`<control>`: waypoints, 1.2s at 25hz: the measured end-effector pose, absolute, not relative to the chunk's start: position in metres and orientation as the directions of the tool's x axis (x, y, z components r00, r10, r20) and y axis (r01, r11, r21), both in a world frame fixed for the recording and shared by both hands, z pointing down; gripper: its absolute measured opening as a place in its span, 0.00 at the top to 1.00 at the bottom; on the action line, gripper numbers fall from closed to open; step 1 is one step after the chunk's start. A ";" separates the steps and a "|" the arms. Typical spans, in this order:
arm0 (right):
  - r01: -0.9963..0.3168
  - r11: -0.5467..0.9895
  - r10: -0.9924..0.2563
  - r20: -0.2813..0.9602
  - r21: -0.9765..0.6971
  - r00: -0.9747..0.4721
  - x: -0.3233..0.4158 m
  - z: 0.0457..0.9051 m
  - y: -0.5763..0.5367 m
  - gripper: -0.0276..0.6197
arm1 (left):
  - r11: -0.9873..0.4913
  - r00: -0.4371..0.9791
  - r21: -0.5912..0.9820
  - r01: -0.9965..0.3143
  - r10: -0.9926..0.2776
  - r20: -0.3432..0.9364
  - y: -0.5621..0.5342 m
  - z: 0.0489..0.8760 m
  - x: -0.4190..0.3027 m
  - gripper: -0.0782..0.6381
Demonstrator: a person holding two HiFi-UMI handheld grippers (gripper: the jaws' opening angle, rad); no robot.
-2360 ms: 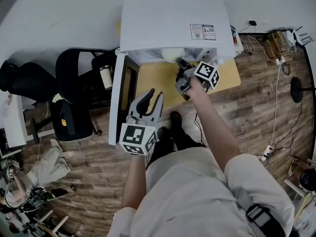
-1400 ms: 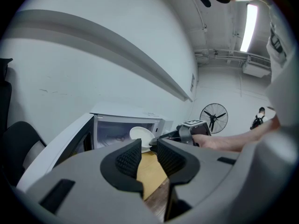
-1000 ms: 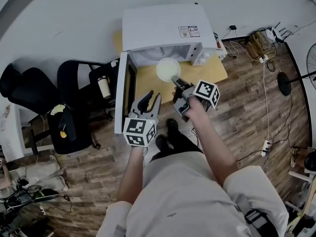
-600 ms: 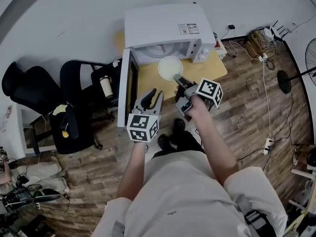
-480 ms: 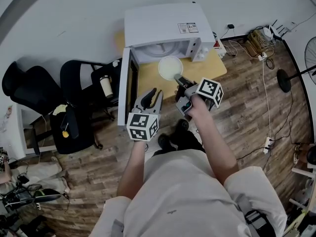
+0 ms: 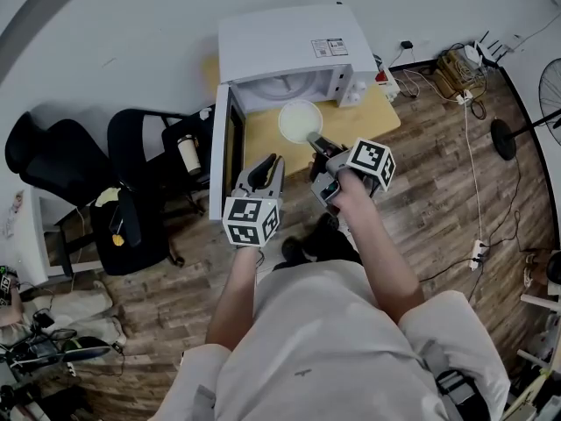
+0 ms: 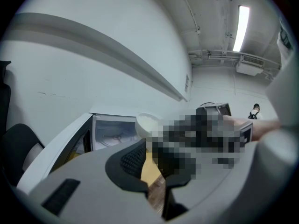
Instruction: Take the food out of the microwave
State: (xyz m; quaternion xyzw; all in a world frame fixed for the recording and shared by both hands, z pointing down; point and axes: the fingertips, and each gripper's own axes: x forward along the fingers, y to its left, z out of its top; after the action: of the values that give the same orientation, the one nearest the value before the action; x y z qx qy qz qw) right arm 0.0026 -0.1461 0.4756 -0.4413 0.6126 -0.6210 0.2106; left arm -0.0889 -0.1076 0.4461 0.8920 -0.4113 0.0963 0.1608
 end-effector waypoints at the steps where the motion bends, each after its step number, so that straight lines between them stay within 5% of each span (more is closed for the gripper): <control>1: -0.280 -0.158 -0.802 0.288 -0.947 -0.523 0.002 0.475 -0.146 0.86 | -0.609 0.641 0.205 -0.766 -0.704 0.305 -0.108 0.446 -0.089 0.83; 30: -0.276 -0.167 -0.807 0.292 -0.946 -0.514 0.005 0.480 -0.149 0.86 | -0.591 0.627 0.214 -0.778 -0.713 0.313 -0.111 0.448 -0.090 0.87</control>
State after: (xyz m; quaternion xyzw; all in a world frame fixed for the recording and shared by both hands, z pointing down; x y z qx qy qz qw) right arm 0.0051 -0.1490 0.4805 -0.4444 0.6089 -0.6214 0.2134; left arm -0.0904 -0.1105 0.4478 0.8864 -0.4206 0.0975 0.1667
